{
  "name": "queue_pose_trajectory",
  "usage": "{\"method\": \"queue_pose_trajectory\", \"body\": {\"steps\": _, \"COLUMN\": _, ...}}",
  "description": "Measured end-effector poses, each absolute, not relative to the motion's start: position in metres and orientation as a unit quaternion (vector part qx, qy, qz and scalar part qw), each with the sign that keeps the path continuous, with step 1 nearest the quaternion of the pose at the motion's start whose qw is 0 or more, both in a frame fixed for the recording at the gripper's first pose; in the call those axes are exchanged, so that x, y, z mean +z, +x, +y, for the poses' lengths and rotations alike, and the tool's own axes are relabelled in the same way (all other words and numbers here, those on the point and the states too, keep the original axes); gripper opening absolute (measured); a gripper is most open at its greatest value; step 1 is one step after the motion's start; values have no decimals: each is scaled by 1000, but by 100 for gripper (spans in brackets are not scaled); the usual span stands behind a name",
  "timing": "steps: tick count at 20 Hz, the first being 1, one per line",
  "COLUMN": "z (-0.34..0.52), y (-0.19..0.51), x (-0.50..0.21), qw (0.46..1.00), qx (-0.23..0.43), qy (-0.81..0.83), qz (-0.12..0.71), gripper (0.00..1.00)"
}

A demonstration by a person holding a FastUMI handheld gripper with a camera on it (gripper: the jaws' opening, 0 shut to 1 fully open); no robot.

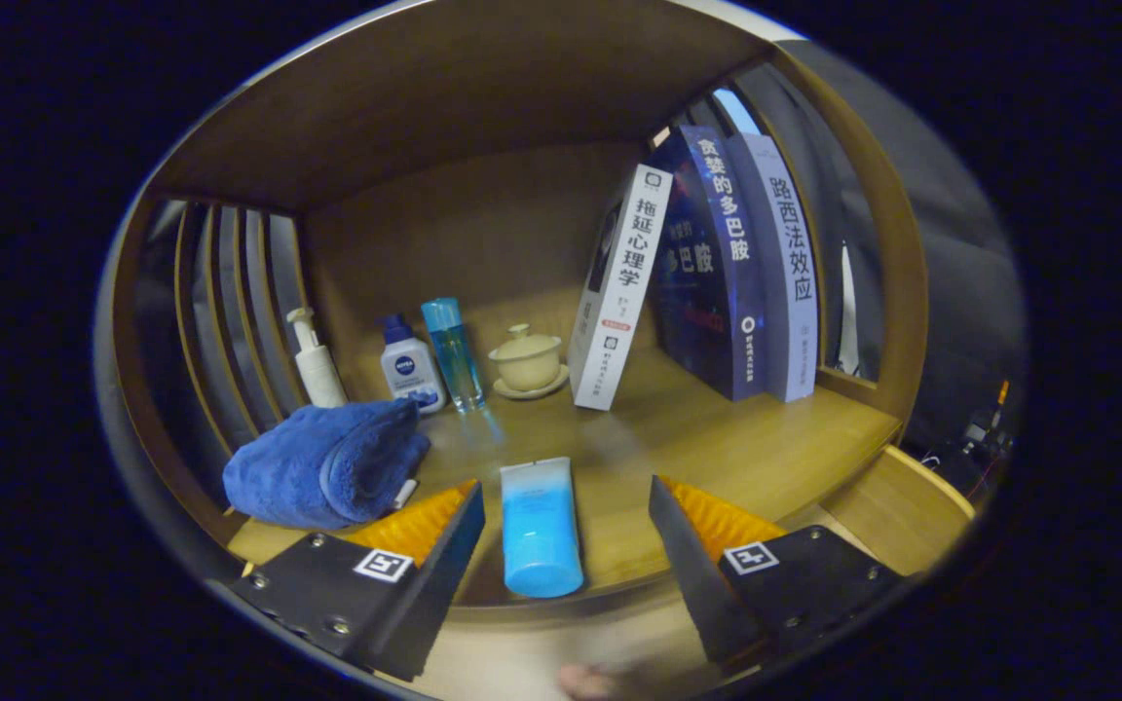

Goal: Pull open the drawer, take out the items inside it, and place them on the countertop above the cabinet.

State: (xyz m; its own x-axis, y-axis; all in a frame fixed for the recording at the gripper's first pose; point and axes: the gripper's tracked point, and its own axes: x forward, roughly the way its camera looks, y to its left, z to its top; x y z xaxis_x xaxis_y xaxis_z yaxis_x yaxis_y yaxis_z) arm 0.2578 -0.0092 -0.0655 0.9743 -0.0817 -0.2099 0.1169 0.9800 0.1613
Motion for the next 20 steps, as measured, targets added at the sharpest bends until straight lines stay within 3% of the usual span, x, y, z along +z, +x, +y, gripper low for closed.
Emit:
{"method": "queue_pose_trajectory", "body": {"steps": 9, "z": -17, "y": 237, "x": 9, "qw": 996, "qx": -51, "qy": 68, "qz": -28, "gripper": 100}}
{"method": "queue_pose_trajectory", "body": {"steps": 20, "z": -1, "y": 131, "x": 113, "qw": 998, "qx": -16, "qy": 0, "qz": -53, "gripper": 100}}
